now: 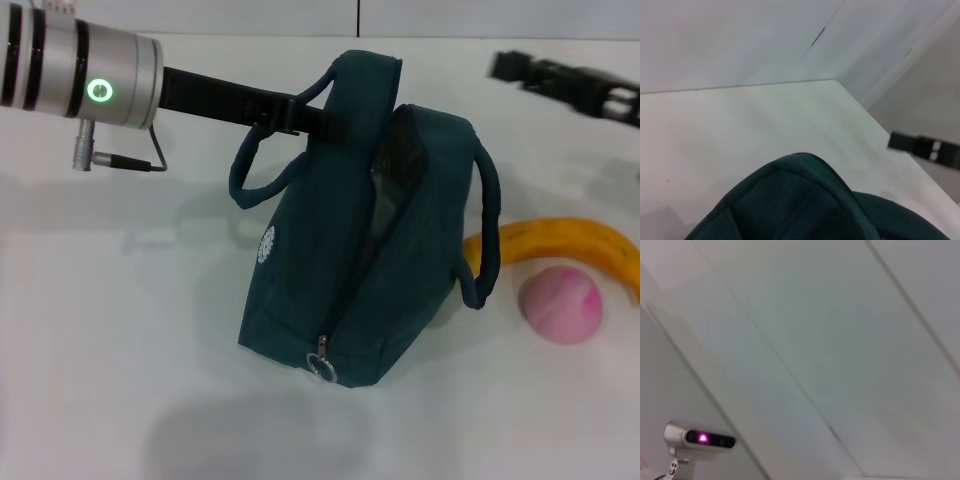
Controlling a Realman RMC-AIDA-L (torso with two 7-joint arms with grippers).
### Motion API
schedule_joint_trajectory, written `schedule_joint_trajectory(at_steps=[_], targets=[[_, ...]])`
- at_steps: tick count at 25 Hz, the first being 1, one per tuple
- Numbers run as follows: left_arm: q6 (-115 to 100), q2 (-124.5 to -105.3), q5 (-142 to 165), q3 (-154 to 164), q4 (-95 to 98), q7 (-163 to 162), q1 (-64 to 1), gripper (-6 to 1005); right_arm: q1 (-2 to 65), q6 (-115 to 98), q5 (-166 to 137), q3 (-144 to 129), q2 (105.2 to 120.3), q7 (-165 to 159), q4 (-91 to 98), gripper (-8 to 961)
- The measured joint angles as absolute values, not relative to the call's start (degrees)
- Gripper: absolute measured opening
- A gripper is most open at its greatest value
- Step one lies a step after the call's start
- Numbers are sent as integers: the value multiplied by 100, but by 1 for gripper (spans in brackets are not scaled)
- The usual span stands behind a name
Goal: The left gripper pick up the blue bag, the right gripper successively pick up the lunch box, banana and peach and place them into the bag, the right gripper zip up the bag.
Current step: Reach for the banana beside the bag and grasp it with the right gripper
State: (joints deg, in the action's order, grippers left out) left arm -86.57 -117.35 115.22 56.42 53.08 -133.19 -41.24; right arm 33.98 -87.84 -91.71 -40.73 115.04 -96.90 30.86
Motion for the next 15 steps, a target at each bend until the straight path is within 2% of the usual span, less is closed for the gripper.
schedule_joint_trajectory(at_steps=[5,9,12,15], targets=[[-8657,-11725,11521,5643,5308,-13299,-4091,47,2756,-8729,-9349,-4218,11454,-10129,4283,662],[-8657,-11736,11521,5585,5308,-13261,-4051,47,2193,-8679,-10098,-4527,11556,-10521,5722,755],[-8657,-11740,11521,5572,5308,-13256,-4032,47,1831,-8666,-10669,-4900,11538,-11089,6902,819],[-8657,-11731,11519,5566,5308,-13249,-3938,47,1649,-8690,-11243,-5256,11554,-11498,7887,822]])
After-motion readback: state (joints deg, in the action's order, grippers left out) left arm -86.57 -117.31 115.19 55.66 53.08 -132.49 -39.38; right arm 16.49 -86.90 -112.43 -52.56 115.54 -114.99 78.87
